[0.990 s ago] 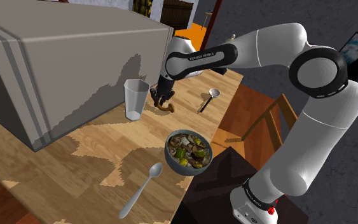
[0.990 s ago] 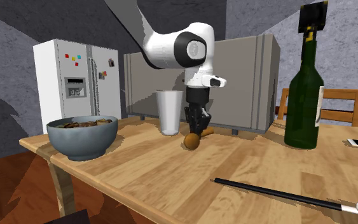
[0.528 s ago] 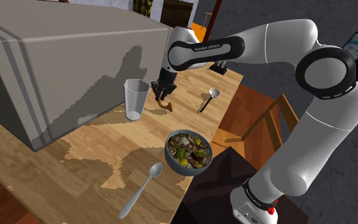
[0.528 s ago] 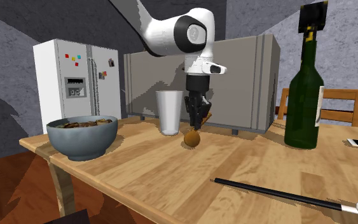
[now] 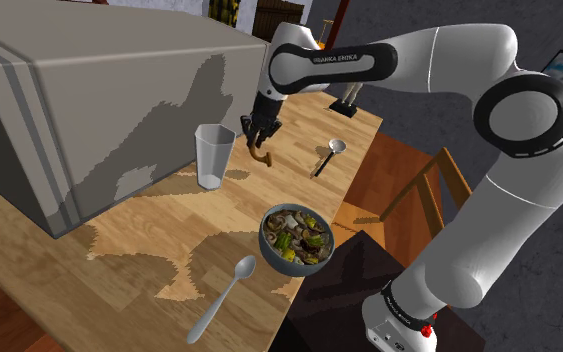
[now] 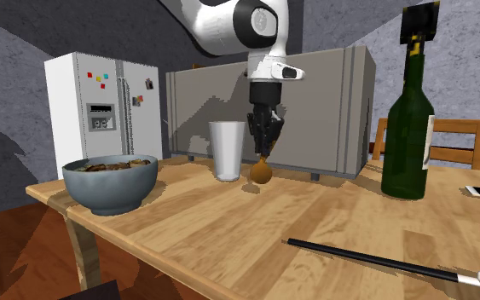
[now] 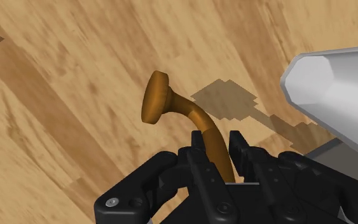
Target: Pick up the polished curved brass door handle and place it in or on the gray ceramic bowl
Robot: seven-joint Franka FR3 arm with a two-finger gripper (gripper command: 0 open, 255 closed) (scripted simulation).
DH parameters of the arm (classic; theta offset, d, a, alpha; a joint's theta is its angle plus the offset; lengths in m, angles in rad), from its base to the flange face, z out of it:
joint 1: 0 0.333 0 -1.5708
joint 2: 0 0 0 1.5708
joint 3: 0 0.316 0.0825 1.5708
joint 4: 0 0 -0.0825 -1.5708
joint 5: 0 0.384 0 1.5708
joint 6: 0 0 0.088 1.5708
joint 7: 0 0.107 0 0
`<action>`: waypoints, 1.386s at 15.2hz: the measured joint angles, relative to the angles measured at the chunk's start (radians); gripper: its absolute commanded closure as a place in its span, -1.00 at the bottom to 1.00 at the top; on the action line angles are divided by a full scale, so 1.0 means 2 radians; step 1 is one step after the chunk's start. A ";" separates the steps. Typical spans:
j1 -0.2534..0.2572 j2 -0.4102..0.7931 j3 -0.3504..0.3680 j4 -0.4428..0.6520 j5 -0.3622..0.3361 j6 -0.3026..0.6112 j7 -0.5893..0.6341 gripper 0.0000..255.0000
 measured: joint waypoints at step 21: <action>0.014 -0.101 0.015 -0.023 0.009 -0.076 0.032 1.00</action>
